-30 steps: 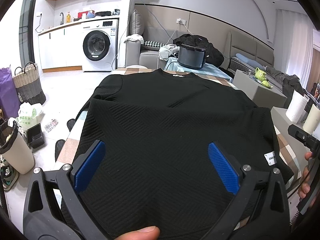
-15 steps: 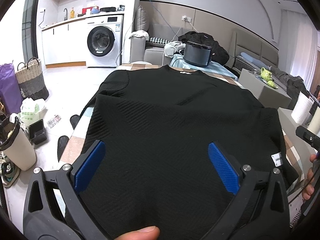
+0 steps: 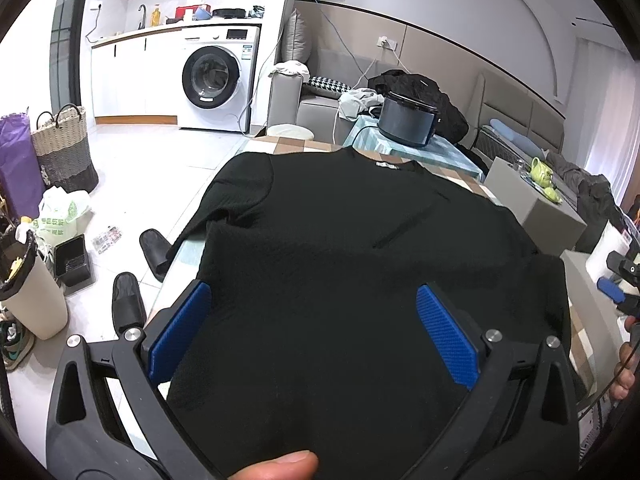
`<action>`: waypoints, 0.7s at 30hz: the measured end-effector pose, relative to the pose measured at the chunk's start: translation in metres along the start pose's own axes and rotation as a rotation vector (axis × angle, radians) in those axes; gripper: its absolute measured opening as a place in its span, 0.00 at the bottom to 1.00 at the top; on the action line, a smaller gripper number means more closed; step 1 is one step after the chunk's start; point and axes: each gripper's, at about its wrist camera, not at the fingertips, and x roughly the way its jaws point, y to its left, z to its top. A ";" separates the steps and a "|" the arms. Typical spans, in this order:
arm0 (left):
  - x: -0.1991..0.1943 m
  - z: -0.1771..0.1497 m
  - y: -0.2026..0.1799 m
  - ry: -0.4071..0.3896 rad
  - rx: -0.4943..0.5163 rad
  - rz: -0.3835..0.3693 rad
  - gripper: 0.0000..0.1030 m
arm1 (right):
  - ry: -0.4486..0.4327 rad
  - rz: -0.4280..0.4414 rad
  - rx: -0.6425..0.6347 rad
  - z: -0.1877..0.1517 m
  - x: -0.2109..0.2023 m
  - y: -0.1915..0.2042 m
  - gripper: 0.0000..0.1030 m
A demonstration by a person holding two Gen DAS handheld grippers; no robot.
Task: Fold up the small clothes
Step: 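Grasp the shirt side with the right gripper and fold it inward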
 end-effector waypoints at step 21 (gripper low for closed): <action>0.088 0.090 0.027 0.059 -0.015 0.017 0.83 | 0.027 -0.065 0.442 0.081 0.057 -0.107 0.94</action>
